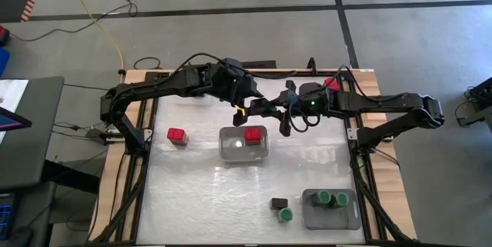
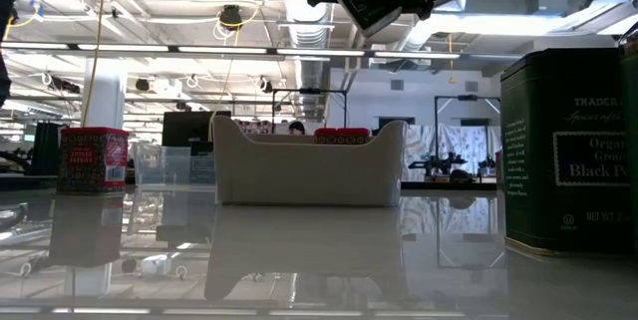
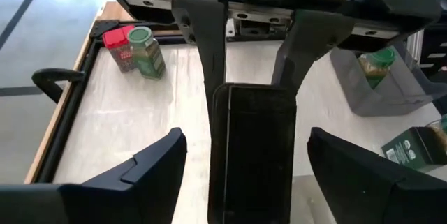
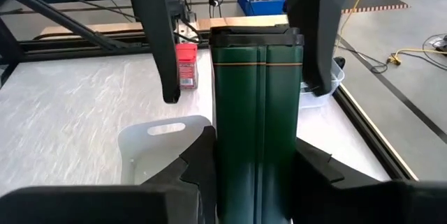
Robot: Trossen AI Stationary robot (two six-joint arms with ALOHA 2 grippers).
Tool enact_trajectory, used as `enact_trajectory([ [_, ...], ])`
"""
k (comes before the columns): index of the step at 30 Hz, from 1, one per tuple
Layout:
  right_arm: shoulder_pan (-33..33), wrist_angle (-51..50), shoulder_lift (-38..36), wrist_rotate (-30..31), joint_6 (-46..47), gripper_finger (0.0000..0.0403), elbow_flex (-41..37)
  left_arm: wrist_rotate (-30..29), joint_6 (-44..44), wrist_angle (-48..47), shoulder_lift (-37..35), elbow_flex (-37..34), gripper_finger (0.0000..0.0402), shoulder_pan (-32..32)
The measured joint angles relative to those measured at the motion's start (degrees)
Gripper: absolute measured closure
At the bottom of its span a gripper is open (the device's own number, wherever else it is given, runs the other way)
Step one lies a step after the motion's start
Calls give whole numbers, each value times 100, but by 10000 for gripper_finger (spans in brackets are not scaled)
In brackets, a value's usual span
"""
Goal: Sort spices by type
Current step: Put the top right black seasoning can into the transparent bin
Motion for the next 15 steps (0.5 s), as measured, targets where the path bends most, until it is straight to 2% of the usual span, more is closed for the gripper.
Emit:
enact_trajectory([
  [15, 2, -166, 0, -25, 8, 254, 0, 10, -215, -20, -2, 0, 249, -15],
])
